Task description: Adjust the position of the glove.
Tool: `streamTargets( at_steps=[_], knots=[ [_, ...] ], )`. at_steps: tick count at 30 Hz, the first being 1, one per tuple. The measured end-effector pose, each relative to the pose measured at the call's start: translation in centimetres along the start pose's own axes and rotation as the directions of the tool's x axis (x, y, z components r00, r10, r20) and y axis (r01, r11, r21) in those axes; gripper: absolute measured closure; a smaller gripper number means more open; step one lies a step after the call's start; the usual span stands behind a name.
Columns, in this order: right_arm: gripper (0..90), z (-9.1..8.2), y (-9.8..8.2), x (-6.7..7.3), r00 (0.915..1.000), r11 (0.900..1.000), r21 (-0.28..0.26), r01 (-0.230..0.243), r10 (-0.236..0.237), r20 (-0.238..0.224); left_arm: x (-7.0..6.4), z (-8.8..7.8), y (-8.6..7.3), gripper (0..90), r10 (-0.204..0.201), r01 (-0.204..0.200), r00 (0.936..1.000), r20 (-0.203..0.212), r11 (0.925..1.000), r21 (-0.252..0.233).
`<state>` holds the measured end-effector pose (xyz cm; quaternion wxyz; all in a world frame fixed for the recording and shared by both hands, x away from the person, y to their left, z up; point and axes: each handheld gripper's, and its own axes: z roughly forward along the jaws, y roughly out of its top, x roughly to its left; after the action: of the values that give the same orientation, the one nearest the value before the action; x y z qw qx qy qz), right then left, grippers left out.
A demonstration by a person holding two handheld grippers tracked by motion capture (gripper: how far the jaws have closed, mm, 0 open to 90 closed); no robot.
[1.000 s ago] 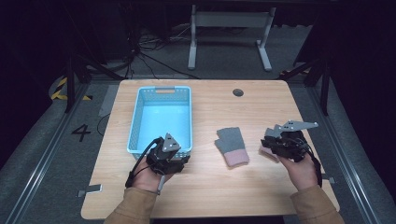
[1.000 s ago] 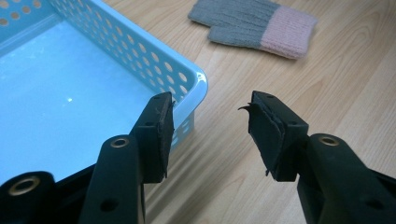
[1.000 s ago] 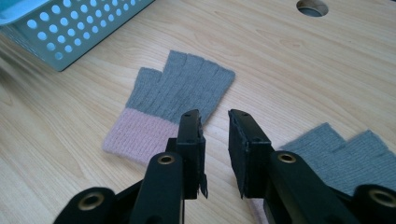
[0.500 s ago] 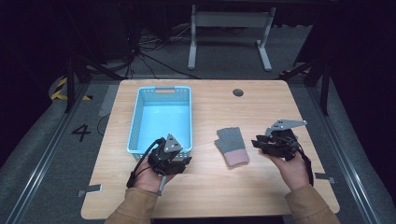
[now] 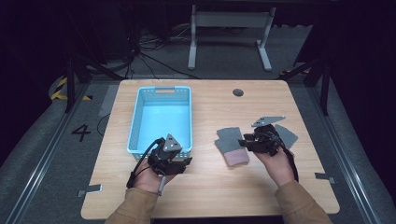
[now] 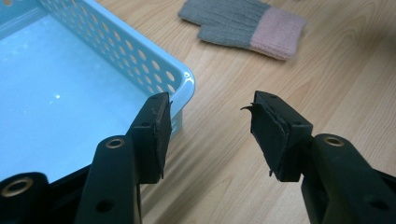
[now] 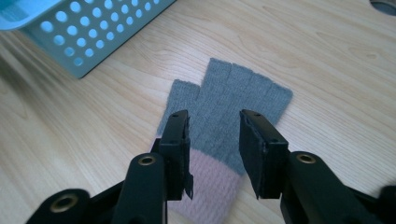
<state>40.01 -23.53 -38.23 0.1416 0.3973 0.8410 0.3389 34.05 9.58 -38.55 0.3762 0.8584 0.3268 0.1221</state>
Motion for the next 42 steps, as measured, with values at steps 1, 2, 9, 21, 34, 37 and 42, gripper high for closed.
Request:
streamTargets(
  at_steps=[1,2,9,21,34,37,42],
  knots=[
    [62.6,0.4,0.1,0.0,1.0000,1.000,0.003,0.003,-0.003,0.003,0.0,0.0,0.0,48.2,0.001,-0.001,1.0000,0.002,1.0000,0.004],
    [62.3,0.8,0.3,0.0,1.0000,1.000,0.014,0.003,-0.003,0.008,0.0,0.0,0.0,48.2,0.001,-0.001,1.0000,0.002,1.0000,0.004],
    [61.4,3.9,0.6,-0.2,0.9999,0.997,0.075,-0.005,0.004,0.017,0.1,0.2,-0.1,48.1,-0.001,0.001,1.0000,0.000,0.9999,0.010],
    [58.3,7.3,0.0,-0.4,0.9991,0.986,0.164,-0.017,0.010,0.042,0.2,0.2,-0.2,49.2,-0.002,0.002,1.0000,0.004,0.9999,0.011],
    [74.7,7.8,0.1,-0.2,0.9984,0.983,0.184,-0.006,-0.004,0.056,0.0,0.3,-0.1,49.0,0.005,-0.005,1.0000,-0.001,0.9998,0.020],
    [80.8,7.8,0.1,-0.2,0.9978,0.983,0.186,-0.001,-0.011,0.066,0.0,0.3,-0.1,48.9,0.005,-0.005,1.0000,-0.001,0.9998,0.021],
    [86.1,7.7,0.2,-0.1,0.9975,0.984,0.177,0.007,-0.019,0.068,0.0,0.3,-0.2,48.9,0.007,-0.007,1.0000,-0.001,0.9998,0.019]
  ],
)
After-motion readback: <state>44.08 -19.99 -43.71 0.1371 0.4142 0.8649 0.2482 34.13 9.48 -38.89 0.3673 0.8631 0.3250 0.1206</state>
